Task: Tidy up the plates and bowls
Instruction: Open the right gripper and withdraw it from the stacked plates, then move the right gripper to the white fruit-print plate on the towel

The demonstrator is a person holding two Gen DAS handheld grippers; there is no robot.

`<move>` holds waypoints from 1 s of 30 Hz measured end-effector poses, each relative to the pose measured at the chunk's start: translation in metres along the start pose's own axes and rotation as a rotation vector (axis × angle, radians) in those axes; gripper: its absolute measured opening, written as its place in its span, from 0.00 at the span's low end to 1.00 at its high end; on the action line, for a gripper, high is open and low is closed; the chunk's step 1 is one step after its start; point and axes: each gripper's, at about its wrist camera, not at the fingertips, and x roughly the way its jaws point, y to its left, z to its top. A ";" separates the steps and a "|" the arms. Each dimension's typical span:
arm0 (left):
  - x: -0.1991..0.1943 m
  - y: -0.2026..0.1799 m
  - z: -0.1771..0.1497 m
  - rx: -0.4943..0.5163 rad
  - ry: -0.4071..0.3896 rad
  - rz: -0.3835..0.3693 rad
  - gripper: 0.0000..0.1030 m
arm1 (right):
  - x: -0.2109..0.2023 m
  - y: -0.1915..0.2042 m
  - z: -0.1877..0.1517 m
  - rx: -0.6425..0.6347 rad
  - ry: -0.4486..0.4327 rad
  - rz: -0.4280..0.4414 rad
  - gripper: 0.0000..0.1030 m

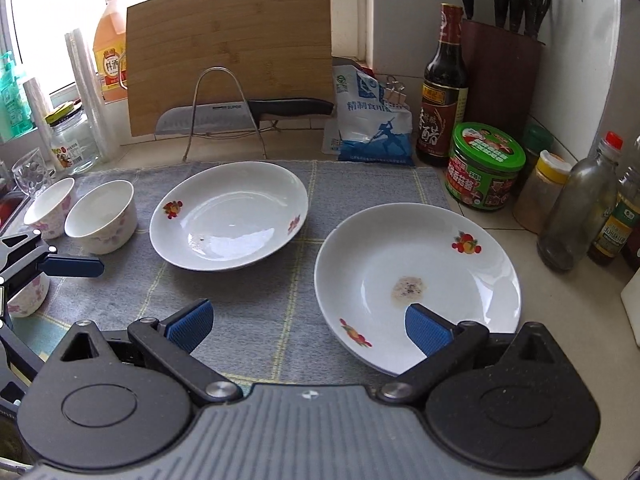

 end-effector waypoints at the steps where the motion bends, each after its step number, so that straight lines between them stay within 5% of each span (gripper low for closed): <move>1: -0.003 0.003 -0.003 -0.007 -0.002 -0.003 0.97 | -0.001 0.006 0.000 -0.010 -0.004 -0.009 1.00; 14: 0.010 0.018 -0.022 -0.084 0.026 0.054 0.97 | -0.013 0.038 -0.008 -0.038 0.013 -0.031 1.00; 23: 0.057 0.024 -0.006 -0.234 0.091 0.217 0.97 | 0.020 0.000 0.019 -0.127 0.010 0.126 1.00; 30: 0.086 0.024 -0.002 -0.280 0.133 0.253 0.97 | 0.040 -0.017 0.035 -0.159 0.030 0.243 1.00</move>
